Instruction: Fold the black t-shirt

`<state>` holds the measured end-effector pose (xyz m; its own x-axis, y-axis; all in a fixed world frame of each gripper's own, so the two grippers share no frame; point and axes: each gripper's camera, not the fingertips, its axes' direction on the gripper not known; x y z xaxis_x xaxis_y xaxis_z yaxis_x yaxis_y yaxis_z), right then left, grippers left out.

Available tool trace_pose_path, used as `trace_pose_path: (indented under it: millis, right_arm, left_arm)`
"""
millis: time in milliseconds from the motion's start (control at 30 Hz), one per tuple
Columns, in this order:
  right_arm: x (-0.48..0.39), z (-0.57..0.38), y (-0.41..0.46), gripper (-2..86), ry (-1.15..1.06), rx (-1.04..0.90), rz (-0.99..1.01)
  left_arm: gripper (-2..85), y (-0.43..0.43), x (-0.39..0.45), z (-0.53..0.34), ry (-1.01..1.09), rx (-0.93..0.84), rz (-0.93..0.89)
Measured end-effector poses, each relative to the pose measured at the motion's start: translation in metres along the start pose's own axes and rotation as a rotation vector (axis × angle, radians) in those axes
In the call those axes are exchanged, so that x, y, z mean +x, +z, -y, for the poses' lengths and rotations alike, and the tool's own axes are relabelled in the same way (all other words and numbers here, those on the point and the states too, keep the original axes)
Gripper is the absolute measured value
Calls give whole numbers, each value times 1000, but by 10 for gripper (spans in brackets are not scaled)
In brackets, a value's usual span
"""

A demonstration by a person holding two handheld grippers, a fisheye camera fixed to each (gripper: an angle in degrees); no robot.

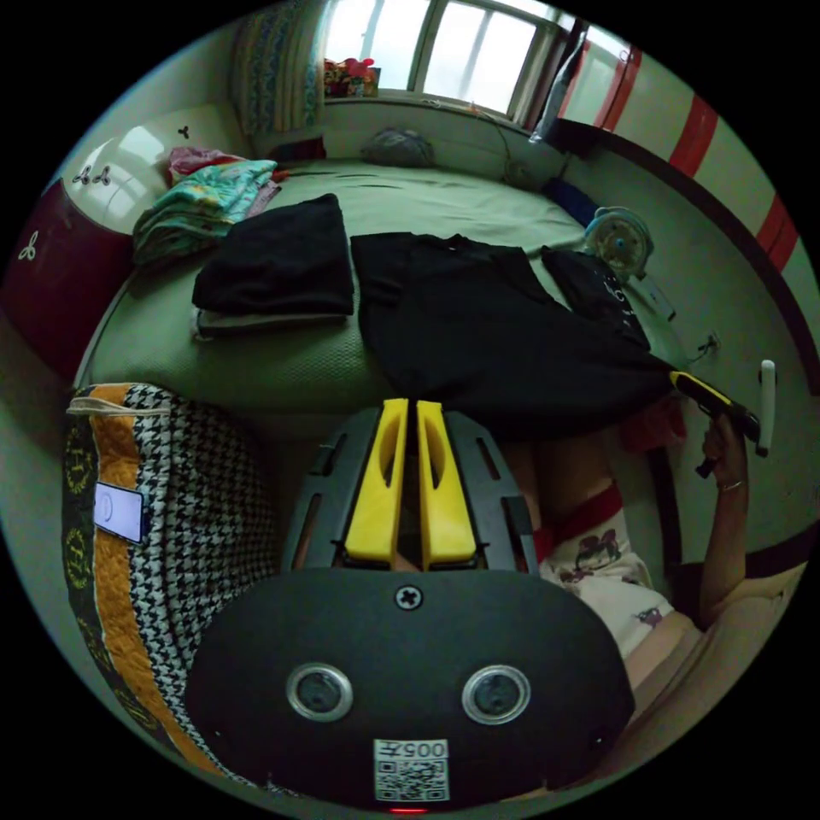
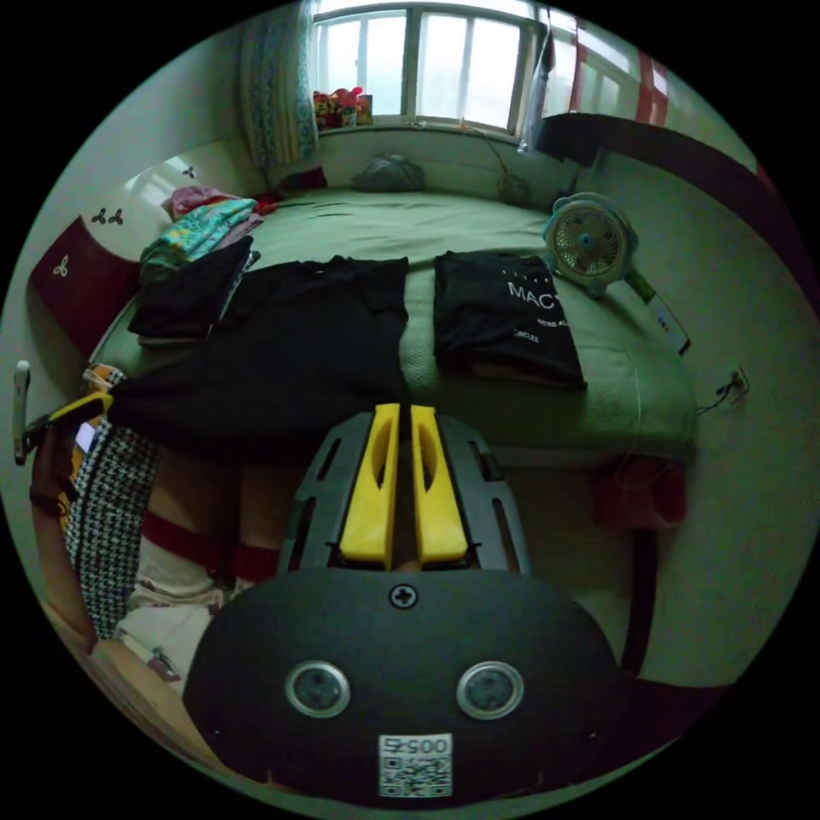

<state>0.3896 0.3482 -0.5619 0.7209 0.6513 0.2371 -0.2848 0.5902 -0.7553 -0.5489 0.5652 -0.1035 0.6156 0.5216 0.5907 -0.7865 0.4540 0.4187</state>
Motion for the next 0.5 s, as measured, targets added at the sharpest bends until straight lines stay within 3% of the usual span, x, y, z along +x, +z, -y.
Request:
trace_pose_path:
  millis: [233, 500]
  right_arm:
    - [-14, -17, -46, -11, -19, 55, -71]
    - [-12, -19, -78, -11, 16, 69, 4]
  left_arm:
    - [16, -64, -1, -15, 0, 67, -26]
    - [17, -99, -3, -15, 23, 73, 15]
